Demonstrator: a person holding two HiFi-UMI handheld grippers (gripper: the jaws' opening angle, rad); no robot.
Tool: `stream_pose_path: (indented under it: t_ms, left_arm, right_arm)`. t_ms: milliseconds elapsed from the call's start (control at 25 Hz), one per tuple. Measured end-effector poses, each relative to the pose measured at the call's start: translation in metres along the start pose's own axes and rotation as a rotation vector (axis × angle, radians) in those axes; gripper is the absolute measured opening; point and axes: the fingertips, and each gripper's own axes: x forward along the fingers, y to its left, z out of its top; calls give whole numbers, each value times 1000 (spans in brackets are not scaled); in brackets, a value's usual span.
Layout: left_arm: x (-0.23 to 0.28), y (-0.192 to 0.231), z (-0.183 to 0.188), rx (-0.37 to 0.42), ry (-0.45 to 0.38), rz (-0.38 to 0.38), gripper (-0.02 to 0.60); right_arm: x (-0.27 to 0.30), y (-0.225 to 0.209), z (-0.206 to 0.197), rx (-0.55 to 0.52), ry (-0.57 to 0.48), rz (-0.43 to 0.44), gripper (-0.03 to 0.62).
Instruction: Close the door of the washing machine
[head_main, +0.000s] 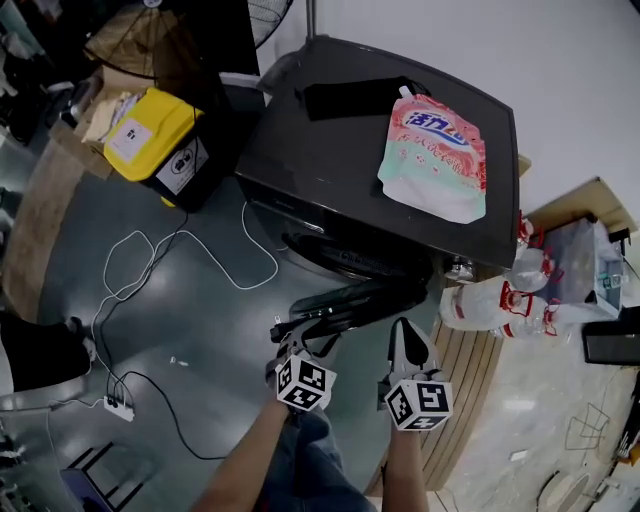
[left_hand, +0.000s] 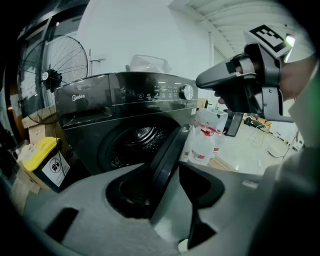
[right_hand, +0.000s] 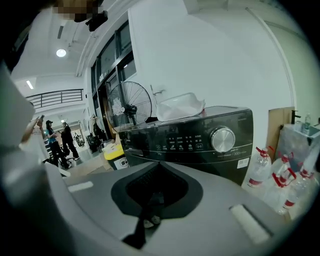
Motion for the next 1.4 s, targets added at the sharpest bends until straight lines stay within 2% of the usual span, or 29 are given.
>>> stream_pose_path:
  t_ms: [320, 480, 720, 920, 1120, 1400]
  left_arm:
    - [24, 52, 27, 85, -21, 9, 203]
    - [34, 72, 39, 103, -34, 48, 209]
    - [49, 99, 56, 74, -52, 151, 207]
    - [56, 116, 66, -35, -73, 219, 181]
    - [64, 123, 73, -99, -75, 226, 173]
    - [66, 125, 75, -126, -69, 243, 173]
  right_arm:
    - [33, 9, 6, -13, 13, 49, 11]
    - [40, 7, 6, -15, 20, 55, 11]
    - [44, 3, 5, -21, 31, 59, 11]
    - [42, -1, 2, -20, 39, 52, 11]
    - [41, -2, 0, -17, 40, 47, 11]
    - [43, -3, -4, -12, 46, 41, 11]
